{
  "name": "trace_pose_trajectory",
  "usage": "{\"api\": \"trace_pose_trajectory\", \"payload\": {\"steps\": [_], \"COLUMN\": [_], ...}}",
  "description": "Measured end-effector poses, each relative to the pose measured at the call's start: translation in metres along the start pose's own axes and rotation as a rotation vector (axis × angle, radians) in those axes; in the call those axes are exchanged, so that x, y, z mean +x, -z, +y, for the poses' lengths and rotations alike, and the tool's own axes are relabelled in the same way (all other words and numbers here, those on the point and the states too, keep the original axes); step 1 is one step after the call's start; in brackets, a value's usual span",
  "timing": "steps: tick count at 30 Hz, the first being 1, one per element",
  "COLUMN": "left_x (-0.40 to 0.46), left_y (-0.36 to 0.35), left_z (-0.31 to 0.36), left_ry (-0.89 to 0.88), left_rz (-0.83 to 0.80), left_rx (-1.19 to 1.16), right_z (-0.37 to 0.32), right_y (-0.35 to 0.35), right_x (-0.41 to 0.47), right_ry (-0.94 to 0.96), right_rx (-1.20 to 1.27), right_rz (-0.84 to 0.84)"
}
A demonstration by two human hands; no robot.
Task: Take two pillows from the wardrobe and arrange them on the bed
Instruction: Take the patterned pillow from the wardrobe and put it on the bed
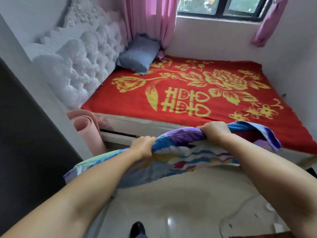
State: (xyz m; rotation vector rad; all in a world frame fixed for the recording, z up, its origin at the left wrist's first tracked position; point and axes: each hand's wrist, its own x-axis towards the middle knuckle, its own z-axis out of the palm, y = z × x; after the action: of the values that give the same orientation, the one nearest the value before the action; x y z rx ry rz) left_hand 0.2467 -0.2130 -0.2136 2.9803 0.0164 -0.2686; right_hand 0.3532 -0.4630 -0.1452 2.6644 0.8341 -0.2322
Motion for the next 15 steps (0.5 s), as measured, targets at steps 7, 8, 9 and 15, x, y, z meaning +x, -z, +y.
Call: {"api": "trace_pose_trajectory", "payload": {"steps": [7,8,9,15], "left_x": [0.115,0.135,0.156,0.269], "left_y": [0.032,0.039,0.047,0.098], "left_z": [-0.035,-0.042,-0.05,-0.093], "left_ry": [0.009,0.004,-0.003,-0.043], "left_rz": [0.083,0.09,0.098,0.126], "left_rx": [-0.089,-0.09,-0.08,-0.076], "right_z": [0.043,0.048,0.055,0.089], "right_y": [0.037,0.041,0.047,0.085], "right_x": [0.116,0.136,0.156,0.264], "right_ry": [-0.03,-0.032,-0.036,-0.078], "right_rx": [-0.08,-0.085,-0.088,-0.046], "right_rz": [0.077,0.085,0.089,0.084]}}
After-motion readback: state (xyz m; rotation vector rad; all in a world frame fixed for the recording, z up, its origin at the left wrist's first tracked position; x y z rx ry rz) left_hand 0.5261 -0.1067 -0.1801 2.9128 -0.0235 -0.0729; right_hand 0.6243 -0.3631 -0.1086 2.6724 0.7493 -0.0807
